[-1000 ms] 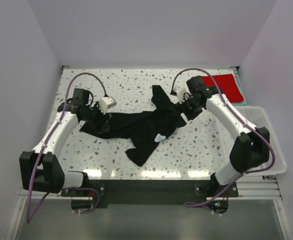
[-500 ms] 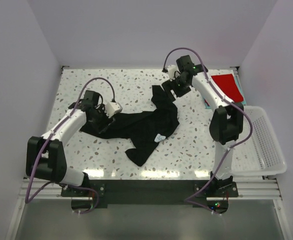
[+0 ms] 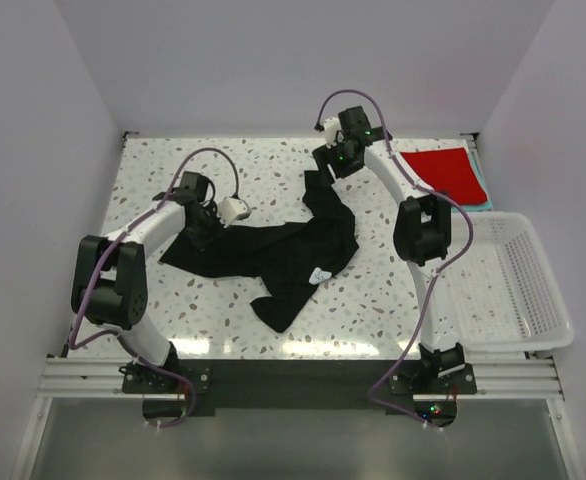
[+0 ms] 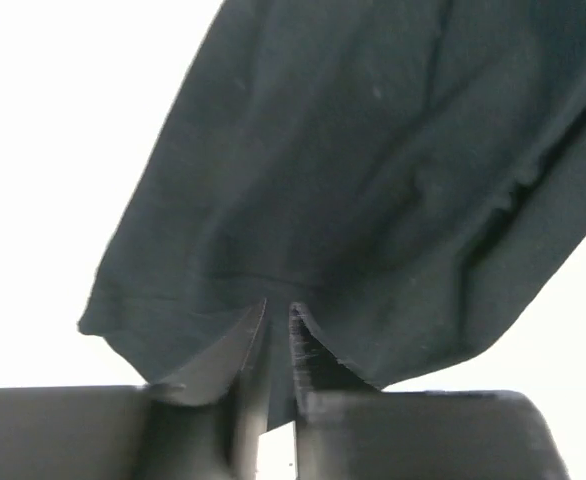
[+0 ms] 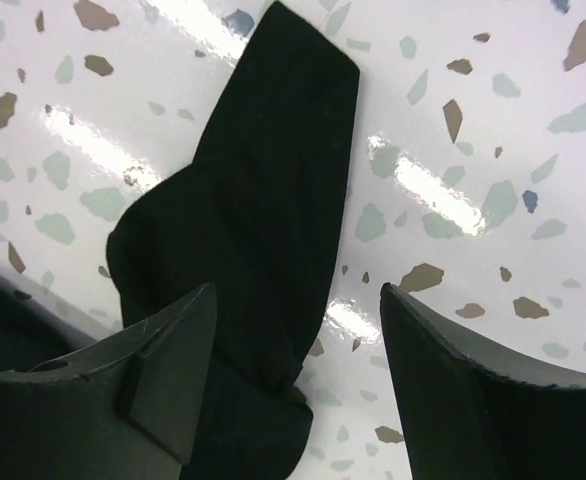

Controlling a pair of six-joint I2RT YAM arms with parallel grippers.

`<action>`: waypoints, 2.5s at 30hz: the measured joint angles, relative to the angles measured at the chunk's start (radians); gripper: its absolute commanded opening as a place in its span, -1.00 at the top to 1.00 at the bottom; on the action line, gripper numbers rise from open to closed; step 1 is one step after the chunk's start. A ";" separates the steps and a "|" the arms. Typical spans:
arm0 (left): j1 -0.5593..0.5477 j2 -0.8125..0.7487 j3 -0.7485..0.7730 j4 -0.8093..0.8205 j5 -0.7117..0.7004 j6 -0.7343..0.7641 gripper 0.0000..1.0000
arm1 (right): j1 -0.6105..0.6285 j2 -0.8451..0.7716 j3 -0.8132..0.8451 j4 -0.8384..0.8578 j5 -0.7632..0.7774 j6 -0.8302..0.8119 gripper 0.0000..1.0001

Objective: Fold and stack the t-shirts
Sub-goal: Flatten the tshirt out

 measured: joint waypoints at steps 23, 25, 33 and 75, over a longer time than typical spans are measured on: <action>0.001 -0.048 0.095 -0.161 0.140 0.085 -0.10 | -0.027 0.002 -0.097 0.031 -0.011 0.008 -0.45; 0.000 -0.038 0.096 -0.159 0.135 0.091 -0.10 | -0.027 0.002 -0.096 0.028 -0.012 0.008 -0.46; -0.001 0.051 0.096 -0.174 0.106 0.130 0.11 | -0.027 0.002 -0.085 0.022 -0.012 0.010 -0.46; 0.164 -0.192 0.031 -0.320 0.009 0.273 1.00 | 0.070 0.013 -0.035 0.022 -0.193 0.072 -0.22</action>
